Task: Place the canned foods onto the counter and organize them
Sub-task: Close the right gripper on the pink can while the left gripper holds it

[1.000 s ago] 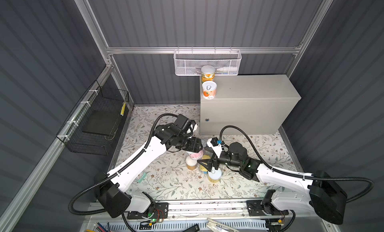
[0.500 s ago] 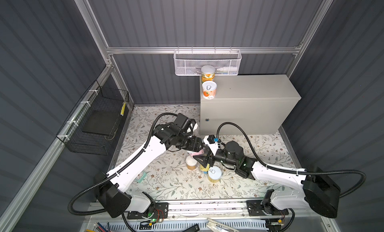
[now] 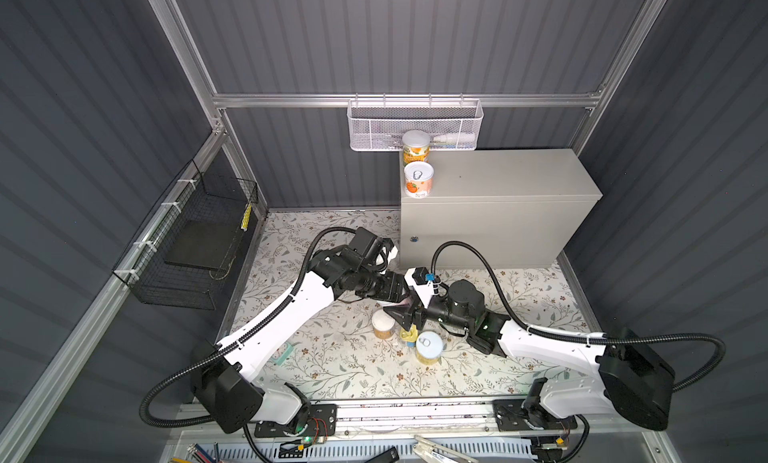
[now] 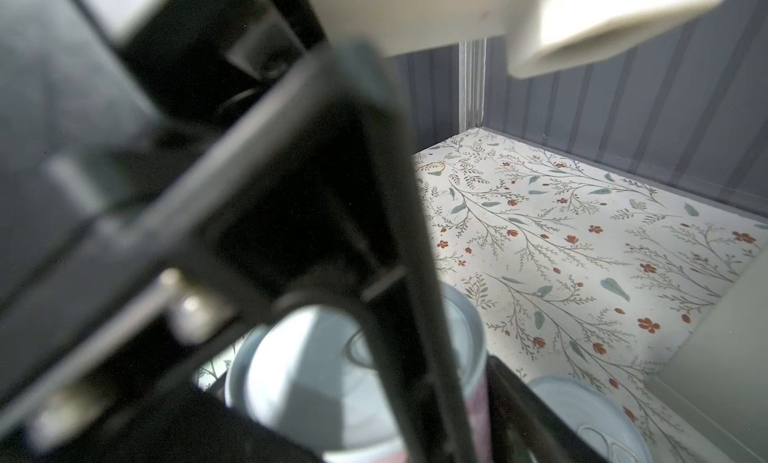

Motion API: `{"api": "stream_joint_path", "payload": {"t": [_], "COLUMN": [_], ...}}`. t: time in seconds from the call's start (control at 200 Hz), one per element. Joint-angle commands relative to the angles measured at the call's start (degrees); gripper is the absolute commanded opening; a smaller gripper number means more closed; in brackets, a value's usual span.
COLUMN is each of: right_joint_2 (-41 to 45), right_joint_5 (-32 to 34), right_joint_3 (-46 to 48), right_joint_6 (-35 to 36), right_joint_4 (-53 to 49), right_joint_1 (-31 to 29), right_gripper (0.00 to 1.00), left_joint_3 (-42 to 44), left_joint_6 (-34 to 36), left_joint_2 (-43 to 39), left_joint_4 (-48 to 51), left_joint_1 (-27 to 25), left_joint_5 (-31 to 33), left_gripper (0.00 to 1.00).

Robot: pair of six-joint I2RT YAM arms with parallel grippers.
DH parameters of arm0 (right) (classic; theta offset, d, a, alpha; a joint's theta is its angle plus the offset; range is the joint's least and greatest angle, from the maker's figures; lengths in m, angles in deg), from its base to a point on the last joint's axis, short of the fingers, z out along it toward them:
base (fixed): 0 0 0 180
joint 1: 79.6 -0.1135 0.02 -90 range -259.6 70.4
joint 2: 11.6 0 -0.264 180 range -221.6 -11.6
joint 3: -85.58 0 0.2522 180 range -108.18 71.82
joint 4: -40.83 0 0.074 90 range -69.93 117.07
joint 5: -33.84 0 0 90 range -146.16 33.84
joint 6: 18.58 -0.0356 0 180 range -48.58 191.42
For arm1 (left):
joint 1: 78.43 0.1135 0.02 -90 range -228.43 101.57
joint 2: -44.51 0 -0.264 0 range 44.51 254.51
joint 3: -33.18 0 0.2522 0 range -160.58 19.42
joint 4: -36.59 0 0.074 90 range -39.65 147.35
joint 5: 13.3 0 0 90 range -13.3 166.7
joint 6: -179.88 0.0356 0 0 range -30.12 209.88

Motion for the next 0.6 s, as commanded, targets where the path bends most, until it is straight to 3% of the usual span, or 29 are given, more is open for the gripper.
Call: {"api": "stream_joint_path", "payload": {"t": [0.0, 0.305, 0.455, 0.595], "right_joint_2": [-0.9, -2.9, -2.6, -1.5], "right_joint_5": [0.9, 2.2, 8.8, 8.9], "right_joint_3": [-1.8, -3.2, -2.8, -2.6], "right_joint_6": [-0.2, -0.8, -2.2, -2.1], "right_joint_4": [1.6, 1.6, 1.7, 1.9], "right_joint_1": [0.0, -0.7, -0.9, -0.9], "right_gripper": [0.83, 0.86, 0.69, 0.67], "left_joint_3": [-0.8, -0.8, -1.0, -1.2], "left_joint_6": [-0.9, -1.0, -0.5, -0.1], "left_joint_2": [-0.4, 0.3, 0.5, 0.4], "left_joint_4": [-2.2, -3.1, -3.2, -4.0], "left_joint_1": [-0.3, -0.4, -0.4, -0.3], "left_joint_5": [-4.3, -4.8, -4.1, -2.2], "left_gripper": [0.54, 0.55, 0.57, 0.59]}}
